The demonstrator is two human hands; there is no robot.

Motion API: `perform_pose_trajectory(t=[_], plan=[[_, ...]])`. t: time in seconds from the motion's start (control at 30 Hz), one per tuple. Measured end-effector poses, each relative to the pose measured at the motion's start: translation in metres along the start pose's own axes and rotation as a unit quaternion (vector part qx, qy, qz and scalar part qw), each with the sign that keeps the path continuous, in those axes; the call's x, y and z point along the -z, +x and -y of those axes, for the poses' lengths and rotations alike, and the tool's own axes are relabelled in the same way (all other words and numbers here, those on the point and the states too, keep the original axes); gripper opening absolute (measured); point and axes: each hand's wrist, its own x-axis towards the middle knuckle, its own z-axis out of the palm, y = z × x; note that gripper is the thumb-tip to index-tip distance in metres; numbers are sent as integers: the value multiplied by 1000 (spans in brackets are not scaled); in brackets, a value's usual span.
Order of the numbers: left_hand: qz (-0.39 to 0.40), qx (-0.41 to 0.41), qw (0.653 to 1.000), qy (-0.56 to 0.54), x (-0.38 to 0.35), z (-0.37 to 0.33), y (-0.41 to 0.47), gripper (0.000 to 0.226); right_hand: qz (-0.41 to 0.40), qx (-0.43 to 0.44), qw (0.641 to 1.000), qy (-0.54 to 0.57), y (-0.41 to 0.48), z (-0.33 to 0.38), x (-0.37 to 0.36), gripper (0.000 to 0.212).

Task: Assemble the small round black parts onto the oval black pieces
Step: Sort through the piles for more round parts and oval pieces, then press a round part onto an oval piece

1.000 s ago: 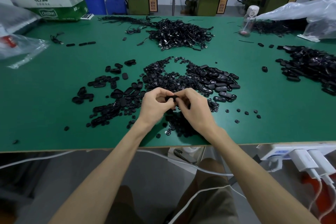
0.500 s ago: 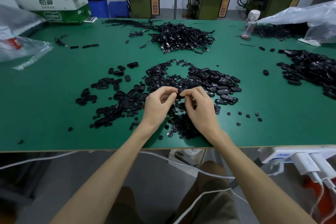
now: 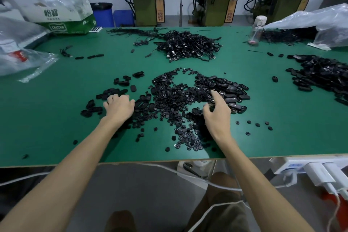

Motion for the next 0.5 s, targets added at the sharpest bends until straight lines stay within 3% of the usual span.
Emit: perform_pose_trajectory(t=[0.1,0.27,0.5], plan=[[-39,-31,998,39,-6,4,0,39,56,57,994,-73,-2,1,-4,46],[-99,-67,991,57,-9,6,-3,39,156,121,964,-179,-6,2,-9,54],[-161,-129,978,20,-8,2,1,30,145,136,961,-193,-9,2,-11,43]])
